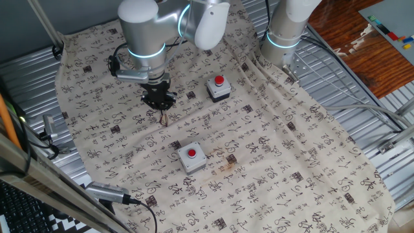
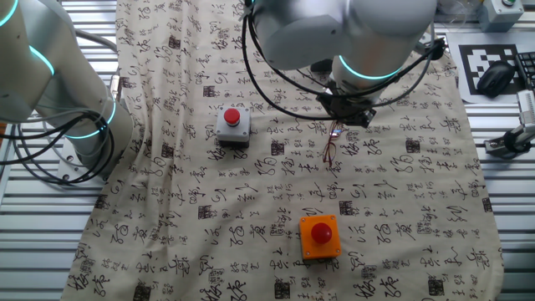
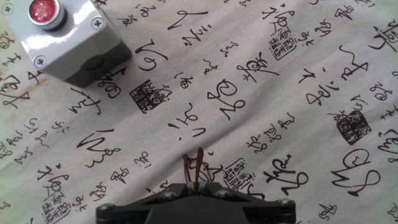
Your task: Unfold the leg of the glasses (with one hand)
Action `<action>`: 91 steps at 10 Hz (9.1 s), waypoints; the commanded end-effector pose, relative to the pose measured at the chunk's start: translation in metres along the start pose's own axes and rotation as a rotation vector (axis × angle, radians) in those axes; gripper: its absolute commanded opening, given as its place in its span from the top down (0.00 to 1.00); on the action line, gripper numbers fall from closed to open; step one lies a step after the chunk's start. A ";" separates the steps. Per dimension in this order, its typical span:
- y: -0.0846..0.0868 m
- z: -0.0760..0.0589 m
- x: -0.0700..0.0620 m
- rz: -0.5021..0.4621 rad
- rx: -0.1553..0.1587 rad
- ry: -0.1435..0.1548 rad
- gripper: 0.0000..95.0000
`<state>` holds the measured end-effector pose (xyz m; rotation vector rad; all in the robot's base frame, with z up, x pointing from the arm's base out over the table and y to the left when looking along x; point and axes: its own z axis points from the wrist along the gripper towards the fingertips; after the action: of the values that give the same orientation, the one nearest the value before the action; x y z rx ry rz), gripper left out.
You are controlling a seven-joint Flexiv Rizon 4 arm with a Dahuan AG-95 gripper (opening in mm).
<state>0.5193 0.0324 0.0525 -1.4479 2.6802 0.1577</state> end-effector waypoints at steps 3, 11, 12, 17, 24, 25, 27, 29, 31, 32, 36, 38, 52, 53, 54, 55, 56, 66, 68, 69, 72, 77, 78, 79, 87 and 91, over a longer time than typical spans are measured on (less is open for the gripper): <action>0.000 -0.001 0.000 0.001 -0.005 -0.005 1.00; 0.002 -0.004 0.000 0.009 -0.018 -0.029 1.00; 0.002 -0.005 0.000 0.009 -0.019 -0.030 1.00; 0.003 -0.007 -0.001 0.004 -0.017 -0.026 1.00; 0.001 -0.012 0.002 -0.001 -0.022 -0.033 1.00; 0.001 -0.012 0.002 -0.001 -0.022 -0.033 1.00; 0.001 -0.013 0.003 -0.001 -0.022 -0.034 1.00; 0.000 -0.014 0.004 -0.002 -0.024 -0.037 1.00; -0.001 -0.016 0.006 -0.006 -0.027 -0.041 1.00; -0.002 -0.017 0.007 -0.007 -0.028 -0.042 1.00; -0.002 -0.017 0.007 -0.007 -0.030 -0.045 1.00; -0.002 -0.017 0.007 -0.006 -0.029 -0.045 1.00; 0.002 -0.013 -0.011 -0.001 -0.021 -0.028 0.60; 0.003 -0.013 -0.016 0.004 -0.017 -0.021 0.60; 0.004 -0.012 -0.019 0.007 -0.015 -0.018 0.60; 0.004 -0.012 -0.026 0.012 -0.010 -0.010 0.60; 0.006 -0.011 -0.030 0.016 -0.005 -0.002 0.60; 0.010 0.004 -0.042 0.041 0.023 0.036 1.00; 0.010 0.004 -0.042 0.033 0.033 0.053 1.00; 0.010 0.005 -0.042 0.028 0.038 0.060 1.00; 0.009 0.007 -0.041 0.016 0.051 0.080 1.00; 0.009 0.008 -0.040 0.006 0.058 0.093 1.00; 0.009 0.007 -0.039 0.006 0.062 0.099 1.00; 0.009 0.007 -0.039 0.005 0.063 0.101 1.00; 0.005 0.005 -0.036 -0.007 0.066 0.110 1.00; 0.004 0.005 -0.036 -0.011 0.066 0.116 1.00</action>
<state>0.5350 0.0648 0.0522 -1.4967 2.7380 -0.0183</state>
